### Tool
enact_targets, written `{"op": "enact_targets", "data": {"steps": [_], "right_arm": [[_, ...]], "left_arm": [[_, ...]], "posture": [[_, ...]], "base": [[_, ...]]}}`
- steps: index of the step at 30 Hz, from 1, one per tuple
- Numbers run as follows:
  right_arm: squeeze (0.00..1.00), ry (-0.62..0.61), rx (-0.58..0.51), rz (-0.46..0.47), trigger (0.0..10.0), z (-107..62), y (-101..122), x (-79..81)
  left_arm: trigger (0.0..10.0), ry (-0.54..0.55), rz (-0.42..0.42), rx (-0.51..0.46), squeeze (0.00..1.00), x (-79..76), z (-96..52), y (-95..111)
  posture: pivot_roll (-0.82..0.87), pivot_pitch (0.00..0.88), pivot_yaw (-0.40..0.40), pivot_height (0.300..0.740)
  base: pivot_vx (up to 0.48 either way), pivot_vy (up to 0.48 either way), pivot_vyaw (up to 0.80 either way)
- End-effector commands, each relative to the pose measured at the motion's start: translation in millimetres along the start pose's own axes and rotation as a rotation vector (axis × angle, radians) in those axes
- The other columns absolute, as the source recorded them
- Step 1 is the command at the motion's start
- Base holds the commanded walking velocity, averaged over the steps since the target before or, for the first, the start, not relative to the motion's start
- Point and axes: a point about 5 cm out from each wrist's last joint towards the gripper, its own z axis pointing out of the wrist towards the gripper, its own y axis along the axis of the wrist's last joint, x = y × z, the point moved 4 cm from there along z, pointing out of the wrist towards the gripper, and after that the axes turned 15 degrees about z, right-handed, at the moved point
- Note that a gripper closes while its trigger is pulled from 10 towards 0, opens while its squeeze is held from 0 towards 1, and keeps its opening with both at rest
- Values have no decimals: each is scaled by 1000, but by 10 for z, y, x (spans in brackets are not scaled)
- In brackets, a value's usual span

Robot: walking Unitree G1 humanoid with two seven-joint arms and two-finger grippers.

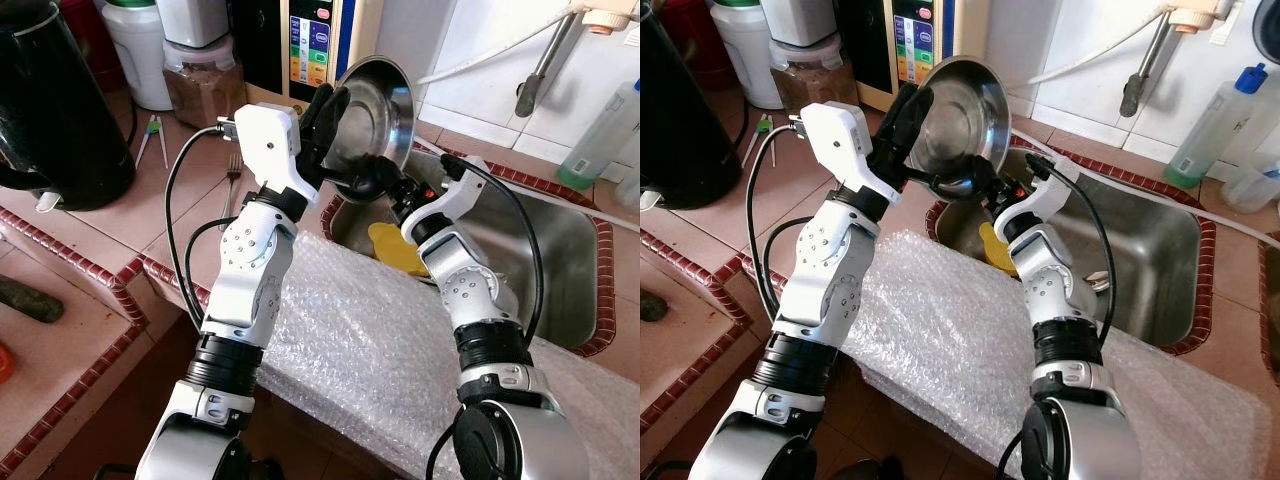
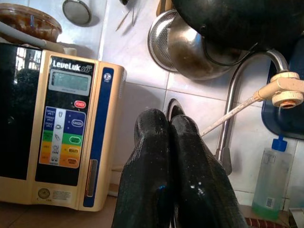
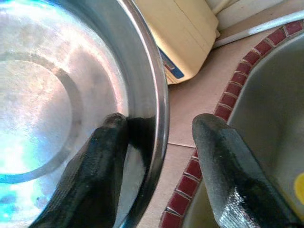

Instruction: Kitchen organization

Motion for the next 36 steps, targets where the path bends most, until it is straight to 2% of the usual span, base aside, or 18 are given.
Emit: {"op": "enact_targets", "data": {"steps": [1,24,31,35,36], "right_arm": [[0,26,0,39,0,20,6,41],[0,6,-41,117,0,-8,95,-87],[0,24,-25,106,0,-10,81,-66],[0,49,5,79,0,-15,36,-26],[0,54,26,47,0,-16,0,-16]], "left_arm": [[0,-17,1,-27,0,-35,8,71],[0,-5,3,-4,0,11,-38,31],[0,-7,5,4,0,15,-46,13],[0,-18,1,7,0,-12,-53,5],[0,-22,-2,8,0,-19,-55,1]], "posture": [[-39,99,-33,740],[-37,102,-31,740],[-37,105,-31,740],[-38,106,-29,740],[-38,106,-29,740]], "base": [[0,0,0],[0,0,0],[0,0,0],[0,0,0],[0,0,0]]}}
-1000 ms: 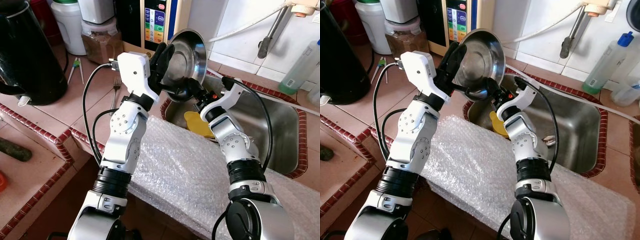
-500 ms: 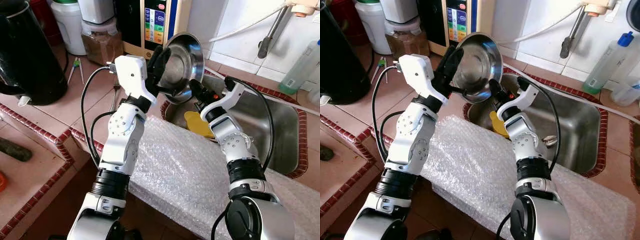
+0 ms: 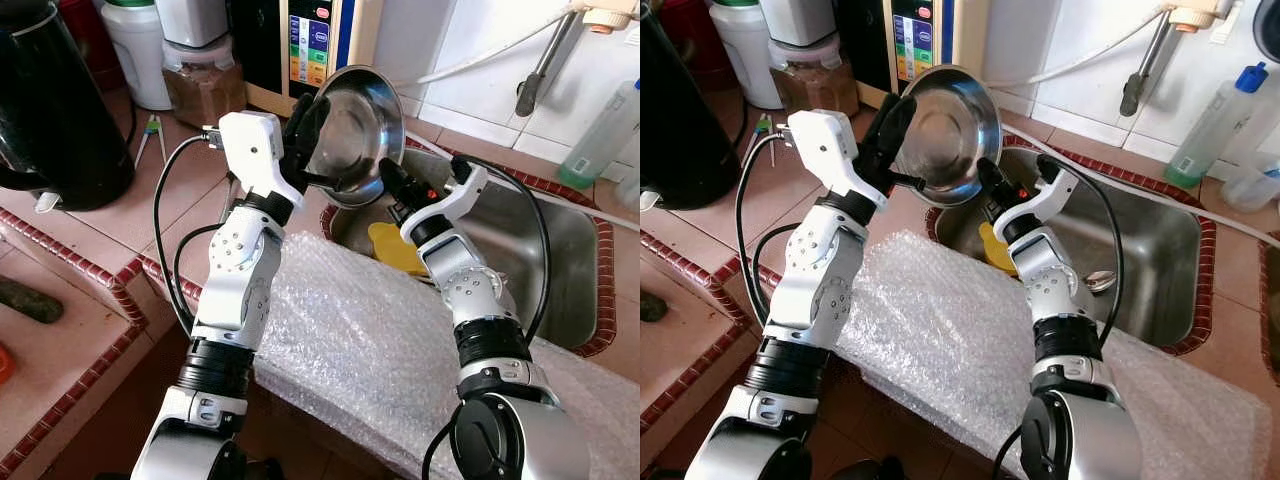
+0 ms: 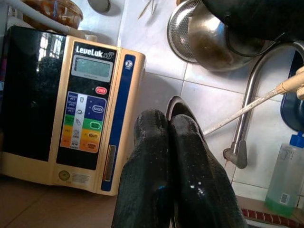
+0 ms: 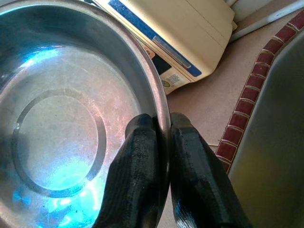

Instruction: Kitchen organization

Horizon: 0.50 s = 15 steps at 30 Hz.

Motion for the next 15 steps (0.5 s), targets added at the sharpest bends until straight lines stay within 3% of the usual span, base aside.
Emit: {"op": "enact_targets", "data": {"steps": [1,4,6,7,8,9,10,15], "right_arm": [[0,-23,19,-66,0,-4,9,-7],[0,-46,12,-110,0,-2,16,-29],[0,-55,4,-127,0,-2,29,-33],[0,-58,1,-149,0,4,41,-22],[0,-59,0,-156,0,7,45,-16],[0,-59,1,-163,0,9,46,-9],[0,-60,-2,-170,0,12,54,-1],[0,-78,-30,-142,0,4,106,-32]], "left_arm": [[0,-76,3,-39,0,-171,29,103],[0,-95,20,-38,0,-192,23,95],[510,-108,25,-35,0,-208,16,85],[6863,-109,18,-26,1000,-214,3,63],[6863,-108,16,-23,1000,-215,-1,55],[9098,-115,10,-20,1000,-226,-9,45],[10000,-135,13,-16,1000,-258,-30,23],[10000,-157,29,-7,1000,-305,-56,-16]], "posture": [[-38,107,-29,740],[-37,107,-31,740],[-36,106,-31,740],[-37,106,-31,740],[-38,106,-30,740],[-39,106,-30,740],[-39,106,-30,740],[-40,104,-31,740]], "base": [[0,0,0],[0,0,0],[0,0,0],[0,0,0],[0,0,0],[0,0,0],[0,0,0],[0,0,0]]}}
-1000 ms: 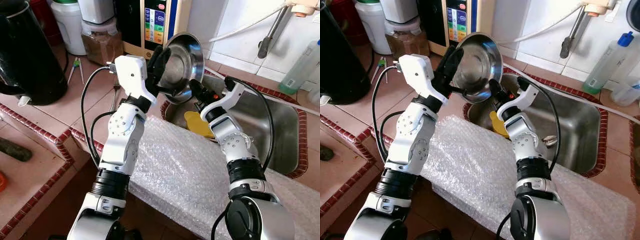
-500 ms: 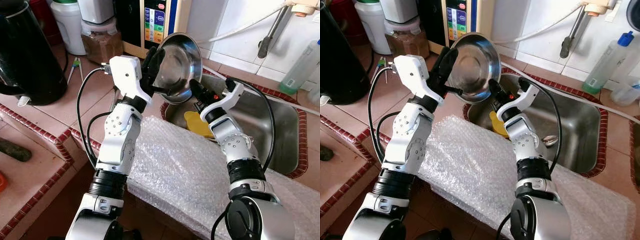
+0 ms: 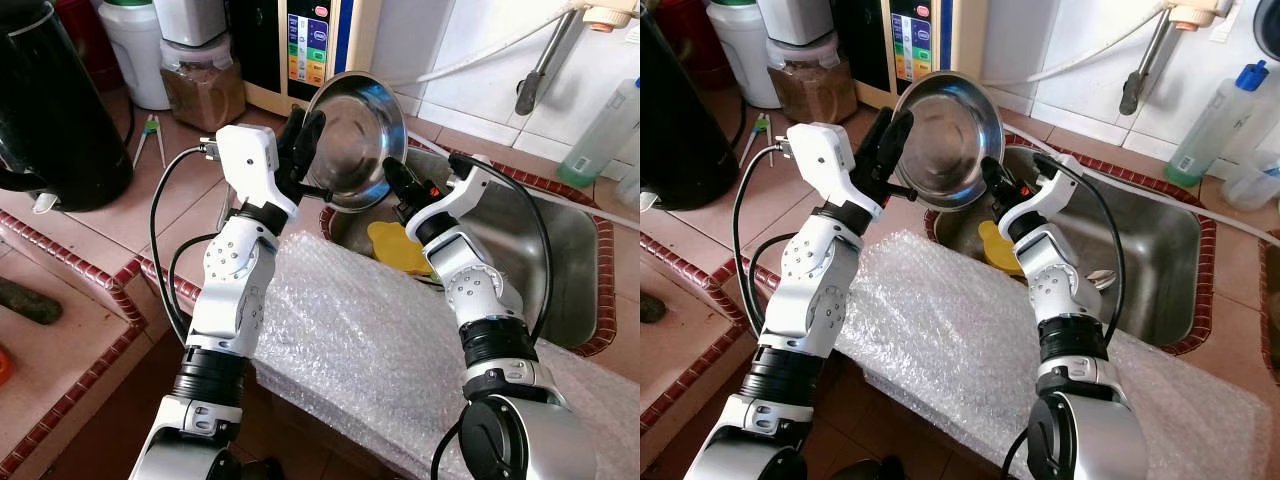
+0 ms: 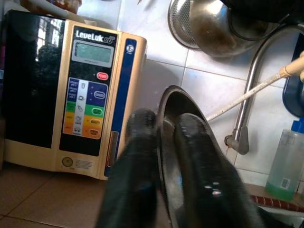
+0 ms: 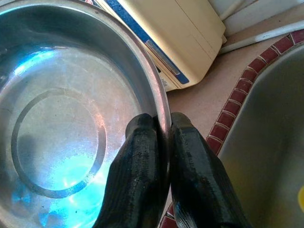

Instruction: Kitchen organization

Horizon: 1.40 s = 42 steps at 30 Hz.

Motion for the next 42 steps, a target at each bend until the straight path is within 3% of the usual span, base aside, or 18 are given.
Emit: {"op": "enact_targets", "data": {"steps": [1,9,12,17,26,28,32,42], "right_arm": [[0,-55,-21,-9,0,3,34,-51],[0,-91,-30,-37,0,-10,48,-102],[0,-172,-77,-117,0,-15,144,-178],[0,-218,-113,-147,0,-34,231,-237],[0,-406,-246,-246,0,-202,568,-520],[0,-427,-257,-259,0,-224,600,-549],[0,-594,-263,-401,0,-404,760,-799],[0,-773,-263,-547,0,-653,988,-1052]], "left_arm": [[10000,-132,20,-40,1000,-308,28,79],[10000,-132,33,-19,1000,-304,6,36],[10000,-183,15,17,1000,-371,-33,-29],[10000,-217,-2,40,1000,-416,-92,-79],[10000,-263,-10,126,1000,-443,-251,-242],[10000,-267,-9,131,1000,-444,-259,-250],[10000,-313,1,189,1000,-464,-337,-357],[10000,-446,24,332,1000,-584,-561,-642]], "posture": [[-39,103,-31,740],[-38,106,-33,740],[-36,107,-34,740],[-36,107,-33,740],[-35,105,-31,740],[-35,105,-31,740],[-33,98,-31,740],[-39,96,-28,740]], "base": [[0,0,0],[0,0,0],[0,0,0],[0,0,0],[0,0,0],[0,0,0],[0,0,0],[0,0,0]]}}
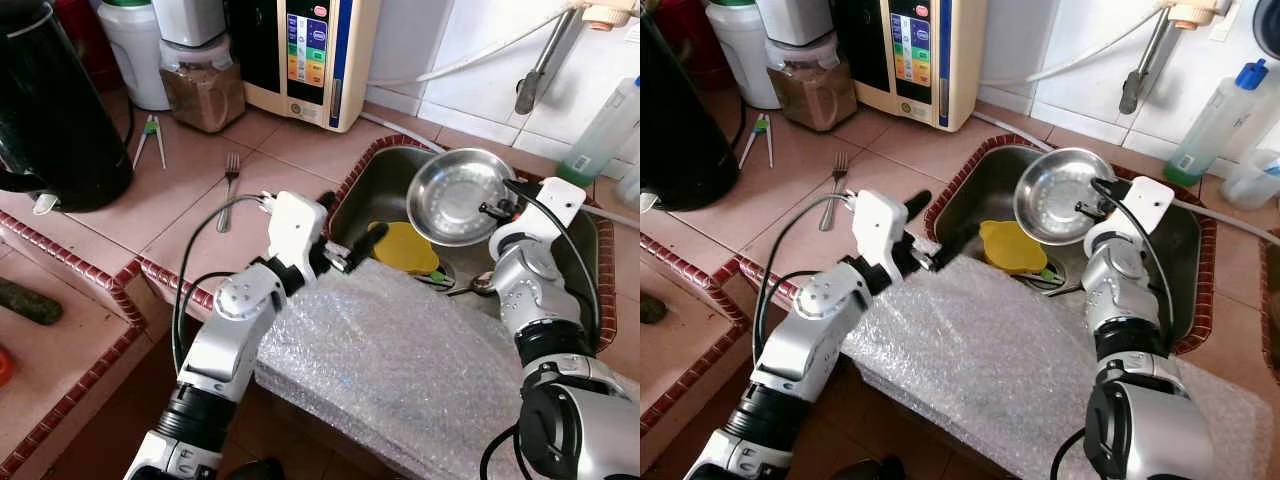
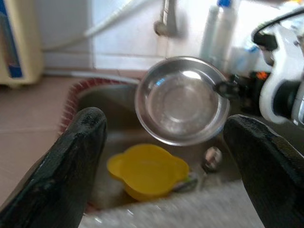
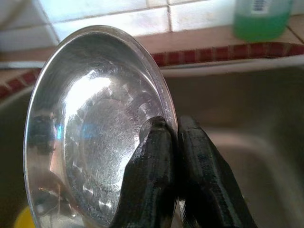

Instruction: Kitchen organization

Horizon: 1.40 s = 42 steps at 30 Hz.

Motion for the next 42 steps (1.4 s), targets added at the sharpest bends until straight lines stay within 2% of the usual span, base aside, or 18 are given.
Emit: {"op": "enact_targets", "data": {"steps": [1,4,7,10,11,12,13,14,15,22,26,31,35,38,40,42], "right_arm": [[0,-68,4,-72,0,18,39,-165],[0,-114,61,-107,0,10,-53,-303],[0,-145,89,-114,0,-8,-116,-388],[0,-160,127,-159,0,-23,-180,-448],[0,-153,124,-167,1137,-24,-182,-451],[0,-145,122,-174,3843,-24,-182,-443],[349,-144,122,-181,7255,-25,-182,-444],[349,-144,124,-185,7255,-25,-183,-446],[1000,-142,128,-171,10000,-26,-192,-446],[1000,-145,144,-145,10000,-40,-235,-462],[1000,-122,161,-140,10000,-43,-283,-395],[1000,-70,132,-179,10000,-15,-195,-309],[1000,-53,145,-199,10000,-11,-195,-298],[1000,-44,192,-252,10000,-23,-267,-328],[1000,32,203,-413,10000,-30,-303,-255],[1000,84,175,-509,10000,-32,-290,-182]], "left_arm": [[10000,-42,18,44,1000,-72,-11,-93],[10000,-62,28,72,1000,-117,-6,-147],[10000,-82,46,81,1000,-155,-7,-165],[10000,-84,52,96,1000,-167,-8,-189],[10000,-89,58,101,1000,-172,-2,-198],[10000,-90,64,99,1000,-173,4,-197],[10000,-90,67,98,1000,-173,11,-195],[10000,-90,69,97,1000,-172,15,-193],[10000,-92,69,97,1000,-174,23,-190],[10000,-96,71,95,1000,-190,72,-181],[10000,-100,81,83,1000,-194,118,-142],[10000,-93,101,81,1000,-169,150,-131],[10000,-92,104,83,1000,-164,147,-140],[10000,-95,112,94,1000,-160,141,-160],[10000,-94,118,94,1000,-153,140,-162],[10000,-92,119,93,1000,-147,140,-160]], "posture": [[-39,96,-28,740],[-41,95,-30,740],[-43,95,-31,740],[-44,95,-31,740],[-44,95,-33,740],[-46,95,-33,740],[-48,94,-33,740],[-48,94,-33,740],[-51,95,-34,740],[-64,93,-42,740],[-63,91,-45,740],[-73,86,-46,740],[-72,86,-45,740],[-69,85,-44,740],[-67,85,-43,740],[-67,86,-41,740]], "base": [[0,0,0],[0,0,0],[0,0,0],[0,0,0],[0,0,0],[0,0,0],[0,0,0],[0,0,0],[0,0,0],[0,0,0],[0,0,0],[0,0,0],[0,0,0],[0,0,0],[0,0,0],[0,0,0]]}}
